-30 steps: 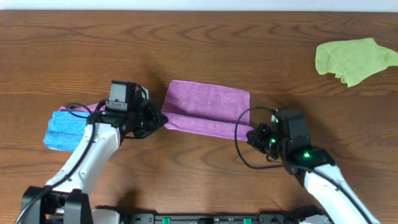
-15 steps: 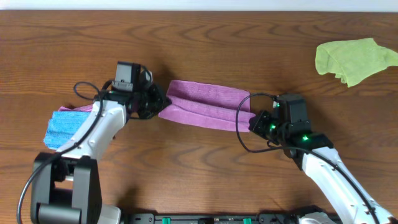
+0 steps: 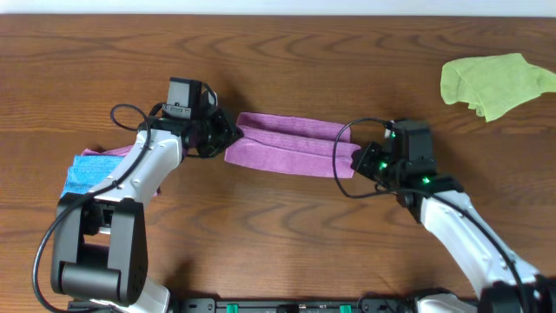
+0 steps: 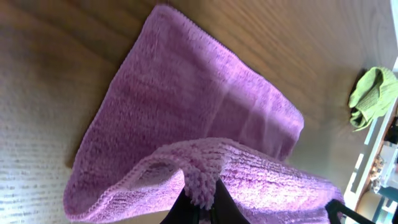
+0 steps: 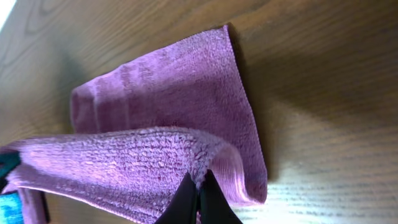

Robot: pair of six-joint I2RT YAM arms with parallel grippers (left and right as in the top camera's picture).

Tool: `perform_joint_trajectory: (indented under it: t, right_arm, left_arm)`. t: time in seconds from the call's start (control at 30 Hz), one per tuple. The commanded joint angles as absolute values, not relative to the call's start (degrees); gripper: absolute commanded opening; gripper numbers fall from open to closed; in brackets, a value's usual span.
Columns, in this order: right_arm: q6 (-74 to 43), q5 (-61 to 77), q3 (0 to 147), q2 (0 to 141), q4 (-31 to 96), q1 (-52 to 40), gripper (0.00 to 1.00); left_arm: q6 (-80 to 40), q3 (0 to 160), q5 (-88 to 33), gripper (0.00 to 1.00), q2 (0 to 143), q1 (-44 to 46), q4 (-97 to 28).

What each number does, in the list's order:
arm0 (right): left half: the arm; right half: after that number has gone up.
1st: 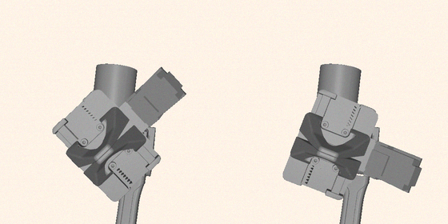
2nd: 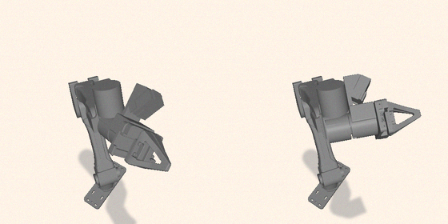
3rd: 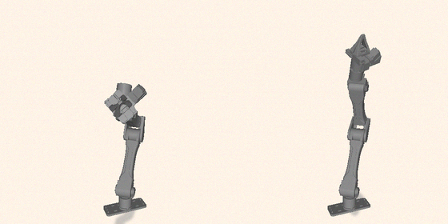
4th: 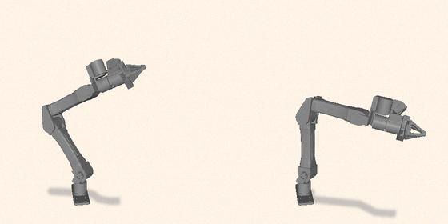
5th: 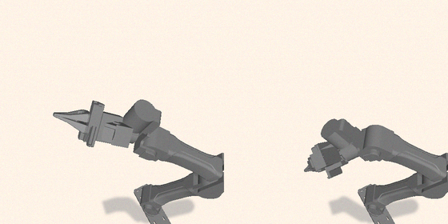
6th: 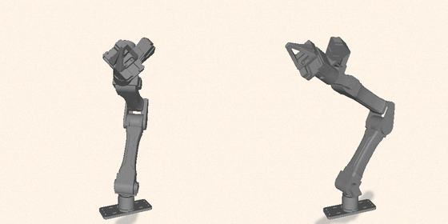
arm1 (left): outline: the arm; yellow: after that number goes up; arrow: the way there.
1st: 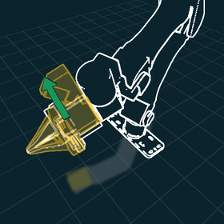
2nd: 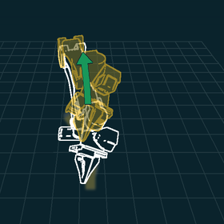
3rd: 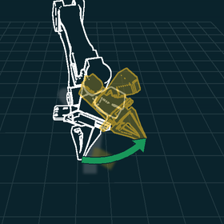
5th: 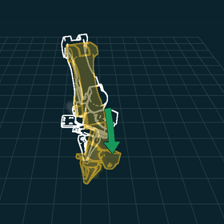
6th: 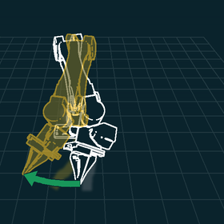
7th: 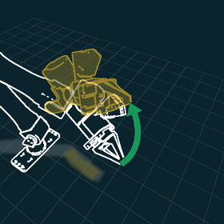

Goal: Fold the cloth

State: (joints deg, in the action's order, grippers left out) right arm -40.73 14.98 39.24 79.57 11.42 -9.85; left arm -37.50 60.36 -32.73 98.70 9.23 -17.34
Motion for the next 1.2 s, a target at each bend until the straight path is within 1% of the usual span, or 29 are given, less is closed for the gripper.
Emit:
perform_joint_trajectory:
  t: [0.0,0.13,0.43,0.83,1.17]
  right_arm:
    - [-38.2,10.9,42.4,82.3,11.2,-8.4,0.01]
    - [-36.2,10.7,46.2,85.6,11.1,-8.4,0.01]
    - [-35.7,10.5,50.2,91.2,10.9,-8.4,0.01]
    - [-34.6,8.7,50.2,92.2,10.5,-8.4,0.01]
    - [-33.6,6.3,50.2,92.7,10.5,-8.4,0.01]
  left_arm:
    - [-37.1,61.8,-27.4,0.06,99.1,8.5,-16.4]
    - [-37.1,61.8,-23.4,0.06,99.1,9.0,-15.7]
    - [-37.1,61.8,-19.2,0.06,99.2,9.4,-11.9]
    - [-37.5,62.1,-20.0,0.06,105.0,10.2,-9.6]
    - [-37.5,62.1,-18.4,0.06,105.6,10.9,-7.4]
